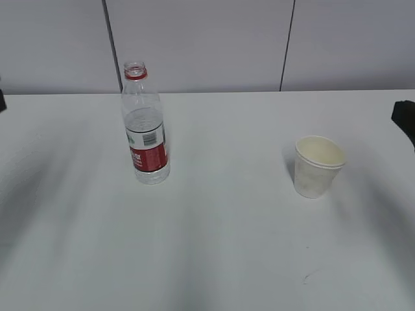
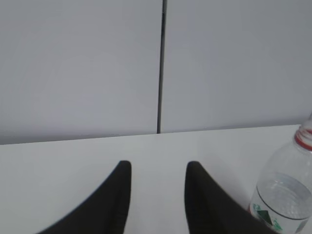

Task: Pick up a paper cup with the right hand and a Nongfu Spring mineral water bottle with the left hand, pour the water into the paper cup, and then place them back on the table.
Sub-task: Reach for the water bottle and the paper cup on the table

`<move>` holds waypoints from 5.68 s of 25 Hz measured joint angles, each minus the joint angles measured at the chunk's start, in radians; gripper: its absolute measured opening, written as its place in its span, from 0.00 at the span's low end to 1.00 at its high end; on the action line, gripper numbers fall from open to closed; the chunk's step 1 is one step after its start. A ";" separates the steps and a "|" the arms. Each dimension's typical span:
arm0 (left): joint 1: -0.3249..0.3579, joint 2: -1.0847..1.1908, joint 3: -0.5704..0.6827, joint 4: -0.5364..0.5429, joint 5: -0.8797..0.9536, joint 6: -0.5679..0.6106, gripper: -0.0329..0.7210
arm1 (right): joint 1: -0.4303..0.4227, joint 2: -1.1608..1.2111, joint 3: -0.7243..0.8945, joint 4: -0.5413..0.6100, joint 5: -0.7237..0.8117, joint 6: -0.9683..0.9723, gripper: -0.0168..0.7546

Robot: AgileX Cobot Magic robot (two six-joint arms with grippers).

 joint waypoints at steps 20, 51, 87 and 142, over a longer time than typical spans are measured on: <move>-0.030 0.136 0.045 -0.001 -0.240 -0.007 0.36 | 0.000 0.564 0.278 -0.174 -0.884 0.069 0.78; -0.031 0.136 0.045 0.080 -0.238 -0.007 0.36 | 0.000 0.893 0.151 -0.101 -0.937 0.094 0.80; -0.031 0.167 0.047 0.125 -0.240 -0.007 0.36 | 0.000 1.160 -0.160 -0.152 -0.938 0.099 0.78; -0.105 0.851 -0.006 0.436 -0.758 -0.204 0.78 | 0.000 1.162 -0.160 -0.174 -0.939 0.097 0.68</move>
